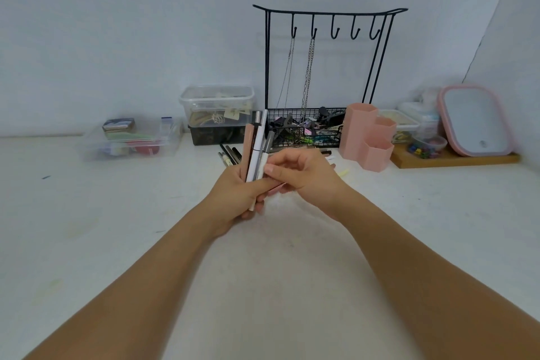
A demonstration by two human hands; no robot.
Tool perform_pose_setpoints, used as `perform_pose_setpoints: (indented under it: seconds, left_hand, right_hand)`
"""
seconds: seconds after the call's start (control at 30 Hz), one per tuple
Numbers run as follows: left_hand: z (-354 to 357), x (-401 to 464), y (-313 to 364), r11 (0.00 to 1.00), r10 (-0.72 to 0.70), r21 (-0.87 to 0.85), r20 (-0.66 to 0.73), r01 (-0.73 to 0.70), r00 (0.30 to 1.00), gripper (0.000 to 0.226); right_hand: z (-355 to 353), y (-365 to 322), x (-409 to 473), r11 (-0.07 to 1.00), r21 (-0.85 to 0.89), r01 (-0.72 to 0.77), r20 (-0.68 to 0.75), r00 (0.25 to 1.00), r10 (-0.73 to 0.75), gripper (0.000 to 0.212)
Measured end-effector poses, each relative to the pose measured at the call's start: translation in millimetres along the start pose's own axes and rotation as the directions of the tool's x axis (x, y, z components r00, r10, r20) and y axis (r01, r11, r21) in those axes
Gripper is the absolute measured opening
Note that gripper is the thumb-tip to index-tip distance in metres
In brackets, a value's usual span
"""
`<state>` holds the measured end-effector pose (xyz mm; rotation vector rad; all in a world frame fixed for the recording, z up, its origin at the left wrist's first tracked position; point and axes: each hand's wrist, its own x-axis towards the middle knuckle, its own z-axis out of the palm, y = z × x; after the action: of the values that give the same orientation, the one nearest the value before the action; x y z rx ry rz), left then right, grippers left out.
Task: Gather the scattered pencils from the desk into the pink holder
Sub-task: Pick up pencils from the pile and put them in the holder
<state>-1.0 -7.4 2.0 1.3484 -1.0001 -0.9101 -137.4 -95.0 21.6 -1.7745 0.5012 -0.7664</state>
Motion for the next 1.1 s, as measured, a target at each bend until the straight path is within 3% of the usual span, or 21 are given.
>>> perform_pose_setpoints:
  seconds: [0.1, 0.17, 0.23, 0.37, 0.7, 0.8, 0.9, 1.0, 1.1]
  left_hand:
    - [-2.4, 2.0, 0.2, 0.999, 0.003, -0.043, -0.043, -0.005, 0.999, 0.027]
    - [-5.2, 3.6, 0.4, 0.996, -0.013, -0.091, -0.077, 0.006, 0.997, 0.027]
    - [-8.0, 4.9, 1.6, 0.988, -0.039, -0.151, -0.099, 0.024, 0.994, 0.023]
    - [-10.8, 5.1, 3.5, 0.981, -0.057, -0.189, -0.114, 0.035, 0.992, 0.021]
    - [-8.3, 2.0, 7.8, 0.982, -0.125, -0.159, -0.151, 0.101, 0.981, 0.039]
    - [-6.8, 1.3, 6.8, 0.987, -0.109, -0.135, -0.135, 0.091, 0.985, 0.038]
    - [-3.6, 0.5, 5.6, 0.986, -0.091, -0.146, -0.089, 0.078, 0.992, 0.034]
    - [-0.8, 0.0, 3.8, 0.987, -0.076, -0.14, -0.012, 0.073, 0.997, 0.032]
    - [2.5, -1.0, 3.7, 0.987, -0.058, -0.146, 0.049, 0.064, 0.997, 0.032]
  right_hand:
    - [-21.1, 5.6, 3.2, 0.969, -0.247, -0.005, -0.128, 0.991, -0.027, 0.008]
    - [-46.0, 10.6, 4.4, 0.878, -0.474, -0.062, -0.222, 0.974, -0.051, 0.016]
    - [-69.4, 15.9, 2.2, 0.771, -0.624, -0.129, -0.229, 0.973, -0.023, 0.021]
    - [-91.7, 25.7, -3.1, 0.699, -0.682, -0.216, -0.185, 0.975, 0.12, 0.031]
    - [-91.8, 22.5, -0.7, 0.661, -0.742, -0.115, -0.036, 0.991, 0.131, 0.013]
    - [-87.6, 12.5, -1.3, 0.799, -0.593, -0.099, -0.101, 0.994, 0.048, 0.01]
    - [-68.4, -5.3, -2.5, 0.984, -0.157, -0.079, -0.051, 0.996, 0.072, 0.013]
    - [-38.8, -18.9, -5.2, 0.983, 0.16, -0.085, 0.106, 0.992, 0.068, 0.025]
    - [-21.2, -21.5, -4.6, 0.96, 0.266, -0.081, 0.076, 0.995, 0.063, 0.015]
